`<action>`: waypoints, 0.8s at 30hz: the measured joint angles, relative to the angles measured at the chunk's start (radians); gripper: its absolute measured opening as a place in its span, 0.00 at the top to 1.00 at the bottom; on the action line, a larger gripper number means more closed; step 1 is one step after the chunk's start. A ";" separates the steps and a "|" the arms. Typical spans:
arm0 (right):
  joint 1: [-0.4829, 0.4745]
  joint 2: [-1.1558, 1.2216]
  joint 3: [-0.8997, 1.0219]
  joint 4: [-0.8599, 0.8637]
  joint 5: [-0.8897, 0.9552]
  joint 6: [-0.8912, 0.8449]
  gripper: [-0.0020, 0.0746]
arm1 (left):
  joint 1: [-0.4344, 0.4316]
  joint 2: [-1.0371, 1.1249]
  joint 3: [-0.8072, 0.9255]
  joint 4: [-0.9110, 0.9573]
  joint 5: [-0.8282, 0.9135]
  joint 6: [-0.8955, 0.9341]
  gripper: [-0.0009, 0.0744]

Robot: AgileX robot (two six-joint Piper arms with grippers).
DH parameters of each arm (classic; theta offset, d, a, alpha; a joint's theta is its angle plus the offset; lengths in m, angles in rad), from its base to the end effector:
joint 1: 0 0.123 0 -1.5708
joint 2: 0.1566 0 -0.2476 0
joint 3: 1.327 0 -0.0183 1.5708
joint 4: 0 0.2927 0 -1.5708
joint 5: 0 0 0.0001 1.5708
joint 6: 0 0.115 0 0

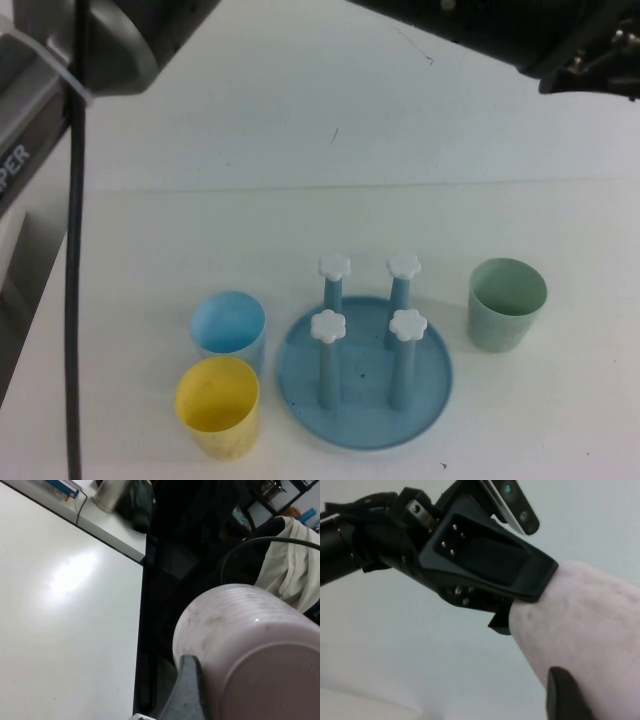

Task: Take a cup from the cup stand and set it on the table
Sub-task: Hand over the cup, then place the cup on the table

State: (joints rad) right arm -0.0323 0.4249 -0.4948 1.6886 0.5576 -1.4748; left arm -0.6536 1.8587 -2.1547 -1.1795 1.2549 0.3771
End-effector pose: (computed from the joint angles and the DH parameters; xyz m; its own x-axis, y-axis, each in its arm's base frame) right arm 0.1764 0.0548 0.3452 0.1094 0.1943 -0.9748 -0.5236 0.8449 0.1097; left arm 0.2718 -0.3355 0.4476 -0.5939 0.2955 -0.7483 0.7798 -0.0174 -0.6258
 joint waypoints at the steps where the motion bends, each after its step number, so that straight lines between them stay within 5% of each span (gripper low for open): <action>1: 0.000 0.000 0.000 0.000 0.000 0.000 0.62 | -0.005 0.002 0.000 -0.002 0.000 0.011 0.28; 4: 0.000 0.000 0.000 0.011 0.007 0.008 0.81 | -0.007 0.007 0.000 -0.025 0.000 0.048 0.28; 10: 0.000 0.000 0.000 0.022 0.009 0.004 0.82 | -0.007 0.009 0.000 -0.037 -0.003 0.095 0.28; 14: 0.000 0.000 0.000 0.022 -0.008 -0.040 0.93 | -0.007 0.012 0.000 -0.031 -0.009 0.094 0.13; 18: 0.000 0.000 0.000 0.022 -0.070 -0.053 0.95 | -0.007 0.012 0.000 -0.012 -0.009 0.092 0.08; 21: 0.000 0.008 0.000 0.017 -0.098 -0.048 0.95 | -0.007 -0.005 0.000 0.070 -0.009 0.079 0.13; 24: 0.000 0.043 0.000 -0.073 -0.091 0.020 0.95 | -0.007 -0.033 0.000 0.225 -0.007 0.041 0.34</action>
State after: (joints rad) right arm -0.0319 0.4676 -0.4948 1.6156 0.4662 -1.4551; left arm -0.6607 1.8257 -2.1547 -0.9548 1.2480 0.4178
